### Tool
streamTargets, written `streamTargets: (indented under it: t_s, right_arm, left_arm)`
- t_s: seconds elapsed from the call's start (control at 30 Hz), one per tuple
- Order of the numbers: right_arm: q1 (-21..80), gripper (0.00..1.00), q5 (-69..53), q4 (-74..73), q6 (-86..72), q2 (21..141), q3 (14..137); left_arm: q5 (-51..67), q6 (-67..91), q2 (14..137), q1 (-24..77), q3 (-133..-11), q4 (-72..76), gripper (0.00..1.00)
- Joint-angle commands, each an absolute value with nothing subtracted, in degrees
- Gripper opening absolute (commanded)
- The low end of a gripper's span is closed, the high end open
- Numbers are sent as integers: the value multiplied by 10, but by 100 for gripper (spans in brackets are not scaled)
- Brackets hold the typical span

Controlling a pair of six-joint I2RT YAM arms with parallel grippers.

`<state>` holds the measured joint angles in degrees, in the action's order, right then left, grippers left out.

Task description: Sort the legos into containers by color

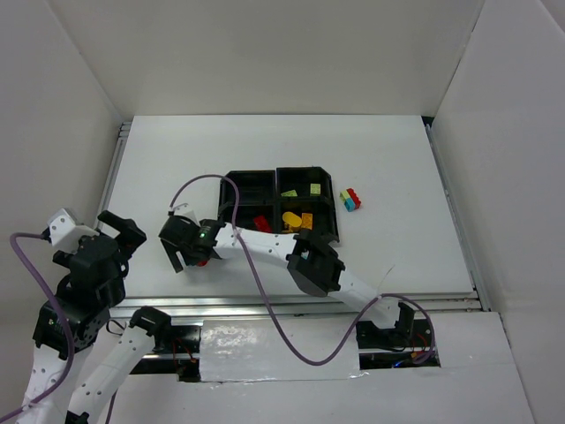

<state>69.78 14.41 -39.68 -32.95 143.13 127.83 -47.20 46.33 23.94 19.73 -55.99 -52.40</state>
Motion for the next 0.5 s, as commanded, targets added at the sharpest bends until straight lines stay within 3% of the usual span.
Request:
streamTargets:
  t_s: [0.0,0.07,0.17,0.2,0.27,0.3,0.47]
  right_arm:
    - [703,91,158,-382,-323,1449,1303]
    - [703,89,168,-388,-323,1457,1310]
    - [703,73,176,-395,-323,1463,1310]
    - [703,60,174,-394,-323,1463,1309]
    - [708,44,168,-387,-316,1451,1296]
    - [714,22,170,-375,-312,1435,1279]
    - [733,9,178,-338,-291,1351,1228]
  left_arm:
    - [-471,446,239,195,-558,-504,100]
    - [-470,446,239,194,-558,-504,99]
    - [-470,445,237,195,-558,-503,100]
    - [-470,445,236,195,-557,-503,99]
    - [-471,446,236,195,-557,-503,100]
    - [-472,446,236,195,-557,-503,100]
    - [-473,449,237,195,-559,-505,99]
